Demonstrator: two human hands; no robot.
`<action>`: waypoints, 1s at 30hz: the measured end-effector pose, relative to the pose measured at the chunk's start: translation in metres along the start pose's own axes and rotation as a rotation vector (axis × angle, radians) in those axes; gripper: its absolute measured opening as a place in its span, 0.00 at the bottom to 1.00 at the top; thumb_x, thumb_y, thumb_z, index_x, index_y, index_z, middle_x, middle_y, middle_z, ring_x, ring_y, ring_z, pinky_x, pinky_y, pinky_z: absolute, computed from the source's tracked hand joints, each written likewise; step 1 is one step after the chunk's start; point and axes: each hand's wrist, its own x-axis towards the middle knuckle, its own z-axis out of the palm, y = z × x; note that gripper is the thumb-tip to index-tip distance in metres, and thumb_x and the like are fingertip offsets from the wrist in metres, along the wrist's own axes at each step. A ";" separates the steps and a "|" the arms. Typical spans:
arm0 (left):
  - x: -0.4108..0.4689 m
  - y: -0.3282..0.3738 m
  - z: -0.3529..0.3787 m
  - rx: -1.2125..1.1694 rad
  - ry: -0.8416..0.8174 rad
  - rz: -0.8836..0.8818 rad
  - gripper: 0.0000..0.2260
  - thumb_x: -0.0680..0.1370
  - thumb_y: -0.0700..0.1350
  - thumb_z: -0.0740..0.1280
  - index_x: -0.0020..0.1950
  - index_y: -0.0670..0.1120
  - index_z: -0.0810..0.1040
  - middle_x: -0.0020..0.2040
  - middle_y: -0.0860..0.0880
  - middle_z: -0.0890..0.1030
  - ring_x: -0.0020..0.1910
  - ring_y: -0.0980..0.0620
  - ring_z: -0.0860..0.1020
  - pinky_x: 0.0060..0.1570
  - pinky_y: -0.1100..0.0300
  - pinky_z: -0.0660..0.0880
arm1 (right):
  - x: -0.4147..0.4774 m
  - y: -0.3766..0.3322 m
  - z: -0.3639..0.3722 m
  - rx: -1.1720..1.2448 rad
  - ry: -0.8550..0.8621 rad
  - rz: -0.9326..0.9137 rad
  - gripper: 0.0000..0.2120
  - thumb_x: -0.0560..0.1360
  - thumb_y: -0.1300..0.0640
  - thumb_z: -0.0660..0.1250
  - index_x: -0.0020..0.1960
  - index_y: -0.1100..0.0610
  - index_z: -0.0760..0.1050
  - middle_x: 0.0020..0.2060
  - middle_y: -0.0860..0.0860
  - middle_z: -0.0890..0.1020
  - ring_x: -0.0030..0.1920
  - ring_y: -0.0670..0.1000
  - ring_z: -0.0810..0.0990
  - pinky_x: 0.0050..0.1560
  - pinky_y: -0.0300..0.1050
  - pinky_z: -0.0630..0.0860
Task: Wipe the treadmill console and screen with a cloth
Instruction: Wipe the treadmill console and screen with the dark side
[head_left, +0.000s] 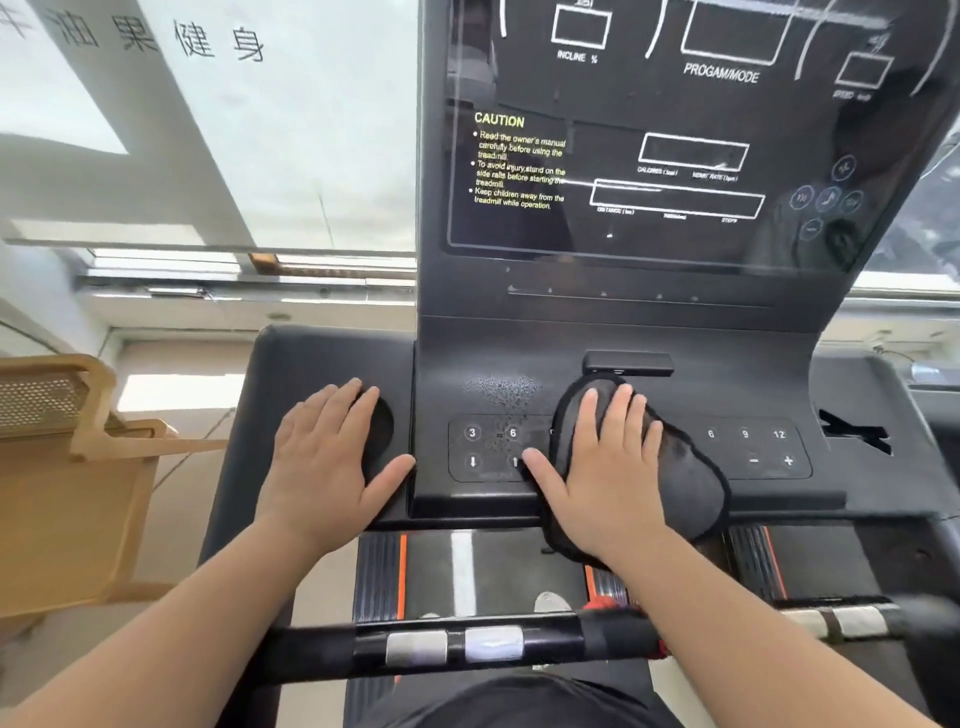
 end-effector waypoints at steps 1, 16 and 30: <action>0.000 0.000 0.000 -0.002 -0.004 0.003 0.36 0.77 0.68 0.51 0.75 0.44 0.68 0.75 0.43 0.70 0.74 0.40 0.66 0.74 0.40 0.61 | 0.002 -0.012 -0.001 0.014 0.013 -0.018 0.57 0.70 0.22 0.24 0.84 0.61 0.44 0.81 0.68 0.44 0.82 0.67 0.41 0.81 0.66 0.44; 0.000 -0.009 0.000 -0.271 0.116 -0.007 0.33 0.75 0.62 0.58 0.73 0.43 0.71 0.71 0.44 0.75 0.71 0.41 0.70 0.71 0.41 0.64 | -0.014 0.009 0.014 -0.068 -0.010 -0.517 0.39 0.80 0.27 0.44 0.85 0.46 0.46 0.84 0.50 0.43 0.83 0.55 0.37 0.81 0.60 0.45; -0.001 -0.010 0.004 -0.300 0.152 -0.034 0.28 0.80 0.59 0.51 0.69 0.42 0.75 0.66 0.43 0.78 0.67 0.42 0.73 0.69 0.43 0.67 | 0.030 -0.077 -0.006 0.007 0.004 -0.525 0.41 0.79 0.27 0.44 0.85 0.47 0.44 0.84 0.52 0.39 0.82 0.58 0.34 0.81 0.63 0.40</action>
